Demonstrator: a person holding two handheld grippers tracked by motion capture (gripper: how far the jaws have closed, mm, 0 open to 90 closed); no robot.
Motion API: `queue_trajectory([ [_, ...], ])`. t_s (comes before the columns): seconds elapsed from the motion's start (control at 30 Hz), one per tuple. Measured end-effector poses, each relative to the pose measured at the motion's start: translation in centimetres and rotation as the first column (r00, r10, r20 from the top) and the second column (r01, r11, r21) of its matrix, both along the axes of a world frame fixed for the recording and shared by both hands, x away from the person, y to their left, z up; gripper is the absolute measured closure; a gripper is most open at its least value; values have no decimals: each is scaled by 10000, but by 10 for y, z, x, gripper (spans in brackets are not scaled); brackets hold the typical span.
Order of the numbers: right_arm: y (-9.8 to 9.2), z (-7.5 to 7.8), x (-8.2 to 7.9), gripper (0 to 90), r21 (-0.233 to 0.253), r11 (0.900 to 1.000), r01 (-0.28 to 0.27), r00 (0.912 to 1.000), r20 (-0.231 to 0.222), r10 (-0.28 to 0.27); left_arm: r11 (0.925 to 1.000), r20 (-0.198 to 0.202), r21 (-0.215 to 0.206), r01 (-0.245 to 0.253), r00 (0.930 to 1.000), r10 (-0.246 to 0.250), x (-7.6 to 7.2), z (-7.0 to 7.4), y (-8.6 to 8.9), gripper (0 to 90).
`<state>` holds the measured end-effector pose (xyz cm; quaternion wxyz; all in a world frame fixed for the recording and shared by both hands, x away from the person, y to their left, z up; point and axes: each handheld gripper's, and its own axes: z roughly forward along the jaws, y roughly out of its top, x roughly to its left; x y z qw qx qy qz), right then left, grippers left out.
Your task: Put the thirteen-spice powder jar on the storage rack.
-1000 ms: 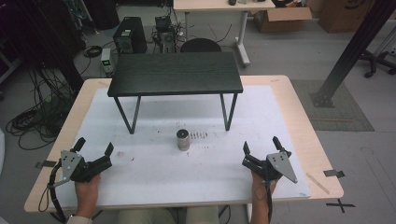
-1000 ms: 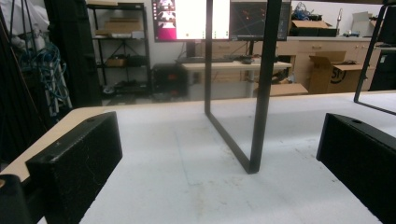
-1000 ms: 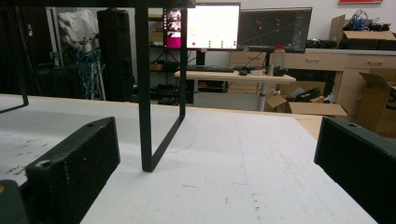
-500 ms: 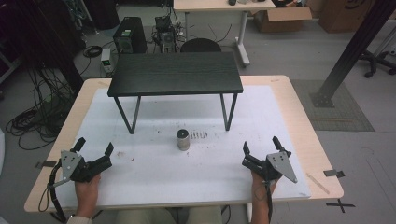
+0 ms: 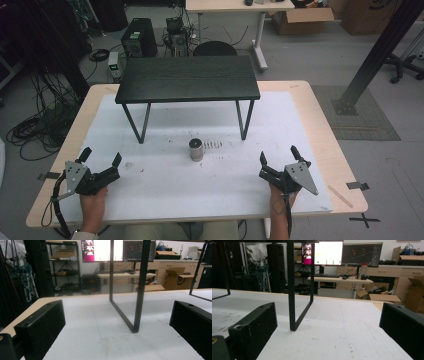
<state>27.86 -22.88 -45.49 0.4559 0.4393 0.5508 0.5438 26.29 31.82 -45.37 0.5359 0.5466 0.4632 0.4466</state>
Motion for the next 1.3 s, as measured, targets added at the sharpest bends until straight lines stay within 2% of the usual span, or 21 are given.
queue_trajectory([
  [0.1, -2, 0, 1, 8, 161, 9999, -53, 10000, -58, 54, 10000, 0, 0, -5, 10000, 5, 0, 0, 0, 6],
  [0.2, -2, 1, 2, 10, 97, 9999, -57, 9999, -93, 58, 10000, 0, -3, -1, 10000, 1, 0, 0, 0, 6],
  [0.37, -2, 6, 2, 10, 268, 9996, -120, 9999, 32, 119, 10000, 4, -12, -4, 10000, 4, 0, 0, 0, 6],
  [0.5, 0, 15, 2, 11, 158, 9993, -345, 9993, 135, 343, 10000, -1, -9, -1, 10000, 1, 0, 0, 0, 6],
  [0.6, 3, 22, 2, 13, 288, 9971, -707, 9971, 301, 698, 10000, -2, -14, 0, 10000, 0, 0, 0, 0, 6],
  [0.77, 8, 32, 1, 11, 348, 9943, -1010, 9938, 495, 992, 10000, -6, -16, -4, 10000, 4, 0, 0, 0, 6],
  [0.9, 13, 46, 2, 10, 330, 9886, -1466, 9873, 660, 1442, 10000, 0, -22, -3, 10000, 3, 0, 0, 0, 6],
  [1.07, 18, 57, 2, 9, 261, 9839, -1769, 9816, 781, 1744, 10000, 3, -15, -2, 10000, 2, 0, 0, 0, 6],
  [1.3, 30, 68, 2, 10, 195, 9742, -2248, 9716, 802, 2226, 10000, 5, -17, -2, 10000, 2, 0, 0, 0, 6],
])
